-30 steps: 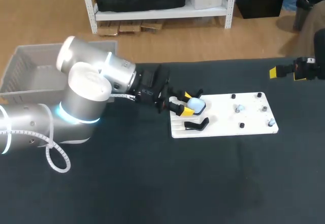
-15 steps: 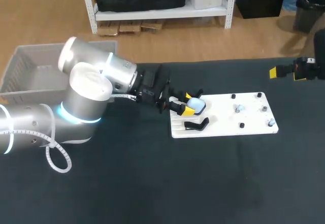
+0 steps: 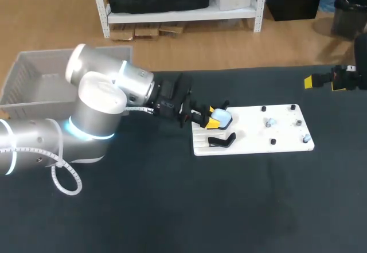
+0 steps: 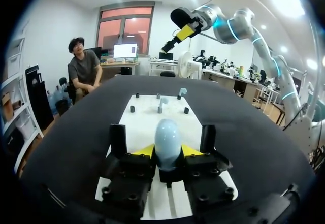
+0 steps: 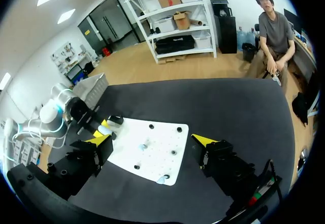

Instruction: Pick up each earbud case from the left stands, insert the matching earbuds, close the lid, and place the case in the box.

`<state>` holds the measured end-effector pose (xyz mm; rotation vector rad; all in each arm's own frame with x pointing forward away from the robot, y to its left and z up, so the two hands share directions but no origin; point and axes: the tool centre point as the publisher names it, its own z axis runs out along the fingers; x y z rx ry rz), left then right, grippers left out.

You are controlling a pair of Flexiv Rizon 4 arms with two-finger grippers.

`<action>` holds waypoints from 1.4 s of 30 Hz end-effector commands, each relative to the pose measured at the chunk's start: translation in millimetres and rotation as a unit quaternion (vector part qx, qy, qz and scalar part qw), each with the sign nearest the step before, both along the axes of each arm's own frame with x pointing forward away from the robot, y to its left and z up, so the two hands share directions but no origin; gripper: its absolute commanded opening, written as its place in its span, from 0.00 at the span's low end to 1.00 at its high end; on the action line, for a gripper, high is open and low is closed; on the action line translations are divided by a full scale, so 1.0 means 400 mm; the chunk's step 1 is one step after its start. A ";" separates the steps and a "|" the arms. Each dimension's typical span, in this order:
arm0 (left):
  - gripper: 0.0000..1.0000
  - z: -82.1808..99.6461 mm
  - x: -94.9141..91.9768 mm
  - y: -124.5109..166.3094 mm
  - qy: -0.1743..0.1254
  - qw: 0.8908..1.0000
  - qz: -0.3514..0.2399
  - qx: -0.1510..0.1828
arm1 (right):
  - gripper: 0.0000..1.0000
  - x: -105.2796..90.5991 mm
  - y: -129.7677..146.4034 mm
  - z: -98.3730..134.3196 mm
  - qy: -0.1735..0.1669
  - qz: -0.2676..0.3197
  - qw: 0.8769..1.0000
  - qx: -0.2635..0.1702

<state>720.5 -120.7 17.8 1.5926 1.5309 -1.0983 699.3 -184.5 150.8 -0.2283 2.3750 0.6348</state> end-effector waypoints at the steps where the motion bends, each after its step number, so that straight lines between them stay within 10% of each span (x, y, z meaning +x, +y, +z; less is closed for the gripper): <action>1: 0.00 0.006 0.001 0.012 -0.003 1.000 0.000 -0.007 | 1.00 0.002 -0.003 -0.002 0.000 0.003 1.000 0.002; 22: 0.00 0.252 -0.053 0.027 -0.078 0.987 0.040 -0.131 | 1.00 0.002 -0.003 -0.002 0.000 0.003 1.000 0.002; 42: 0.00 0.252 -0.053 0.027 -0.078 0.987 0.040 -0.131 | 1.00 0.002 -0.003 -0.002 0.000 0.003 1.000 0.002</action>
